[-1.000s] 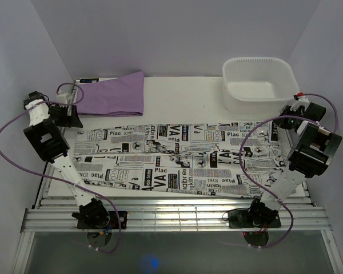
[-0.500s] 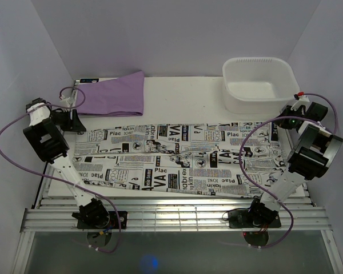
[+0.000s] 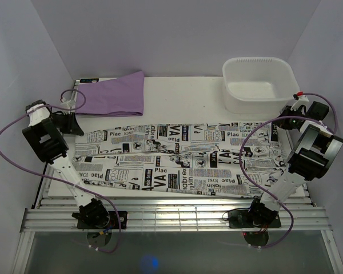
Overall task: Fold and stack the trousers
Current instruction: Fold the trousers
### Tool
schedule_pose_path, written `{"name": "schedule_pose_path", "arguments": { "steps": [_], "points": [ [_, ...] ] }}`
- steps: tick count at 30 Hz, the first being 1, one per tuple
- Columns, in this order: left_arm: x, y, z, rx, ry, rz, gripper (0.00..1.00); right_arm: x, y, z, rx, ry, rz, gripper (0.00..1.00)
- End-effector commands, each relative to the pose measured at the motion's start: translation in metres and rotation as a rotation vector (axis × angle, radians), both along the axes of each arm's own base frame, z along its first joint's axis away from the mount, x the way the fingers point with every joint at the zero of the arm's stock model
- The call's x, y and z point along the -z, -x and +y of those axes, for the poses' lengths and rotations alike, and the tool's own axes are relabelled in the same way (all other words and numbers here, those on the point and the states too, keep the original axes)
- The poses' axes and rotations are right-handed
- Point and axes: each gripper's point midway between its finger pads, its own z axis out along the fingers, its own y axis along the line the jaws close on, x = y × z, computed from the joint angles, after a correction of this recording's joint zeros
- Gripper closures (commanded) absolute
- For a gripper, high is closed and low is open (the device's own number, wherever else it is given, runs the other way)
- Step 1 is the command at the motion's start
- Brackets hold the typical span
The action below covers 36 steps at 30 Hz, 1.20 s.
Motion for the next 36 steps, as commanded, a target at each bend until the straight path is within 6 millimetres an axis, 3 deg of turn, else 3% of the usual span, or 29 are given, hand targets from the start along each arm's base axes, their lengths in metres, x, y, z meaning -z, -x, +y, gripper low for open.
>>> {"name": "schedule_pose_path", "arguments": {
  "steps": [1,2,3,5,10,15,16,19,20,22,23,26,27,28,30,31,32,34,35,36],
  "points": [
    [0.011,0.019,0.017,0.029,-0.059,0.051,0.72,-0.035,-0.006,-0.007,-0.018,0.025,-0.068,0.92],
    [0.013,0.020,0.018,0.032,-0.062,0.054,0.79,-0.035,-0.006,-0.007,-0.020,0.022,-0.069,0.92],
    [0.013,0.017,0.020,0.035,-0.072,0.046,0.93,-0.035,-0.006,-0.006,-0.024,0.017,-0.069,0.92],
    [0.009,0.012,0.022,0.036,-0.077,0.028,1.00,-0.037,-0.006,-0.004,-0.033,0.013,-0.074,0.92],
    [-0.017,-0.013,0.031,0.016,-0.090,-0.065,1.00,-0.062,-0.008,-0.001,-0.064,0.010,-0.128,0.92],
    [-0.059,-0.037,0.039,0.007,-0.138,-0.209,1.00,-0.094,-0.003,0.002,-0.101,-0.016,-0.182,0.92],
    [-0.075,-0.041,0.041,0.006,-0.161,-0.255,1.00,-0.102,0.000,0.003,-0.109,-0.007,-0.200,0.92],
    [-0.092,-0.042,0.036,0.003,-0.161,-0.310,1.00,-0.121,0.009,0.005,-0.133,0.008,-0.248,0.92],
    [-0.111,-0.045,0.037,0.006,-0.181,-0.374,1.00,-0.128,0.013,0.005,-0.150,0.012,-0.271,0.92],
    [-0.117,-0.043,0.034,0.004,-0.183,-0.409,1.00,-0.144,0.021,0.006,-0.170,0.026,-0.305,0.92],
    [-0.134,-0.039,0.033,0.003,-0.198,-0.445,1.00,-0.151,0.027,0.004,-0.187,0.022,-0.329,0.92],
    [-0.148,-0.024,0.031,0.014,-0.185,-0.511,1.00,-0.170,0.048,0.000,-0.231,0.054,-0.380,0.92],
    [-0.166,-0.016,0.028,0.023,-0.198,-0.555,1.00,-0.173,0.056,-0.003,-0.243,0.070,-0.394,0.92],
    [-0.162,-0.005,0.022,0.047,-0.178,-0.572,1.00,-0.176,0.072,-0.008,-0.226,0.064,-0.374,0.92],
    [-0.179,0.019,0.026,0.054,-0.224,-0.624,1.00,-0.173,0.088,-0.018,-0.292,0.216,-0.394,0.92],
    [-0.163,0.035,0.021,0.072,-0.216,-0.614,1.00,-0.167,0.098,-0.021,-0.318,0.260,-0.377,0.92],
    [-0.159,0.051,0.026,0.062,-0.224,-0.614,1.00,-0.150,0.125,-0.017,-0.320,0.220,-0.272,0.92],
    [-0.152,0.079,0.022,0.096,-0.254,-0.620,1.00,-0.120,0.148,-0.021,-0.440,0.340,-0.235,0.92],
    [-0.125,0.103,0.020,0.116,-0.253,-0.574,1.00,-0.092,0.176,-0.019,-0.460,0.308,-0.118,0.92],
    [-0.114,0.116,0.017,0.132,-0.256,-0.551,1.00,-0.075,0.186,-0.023,-0.495,0.329,-0.083,0.92]
  ]
}}
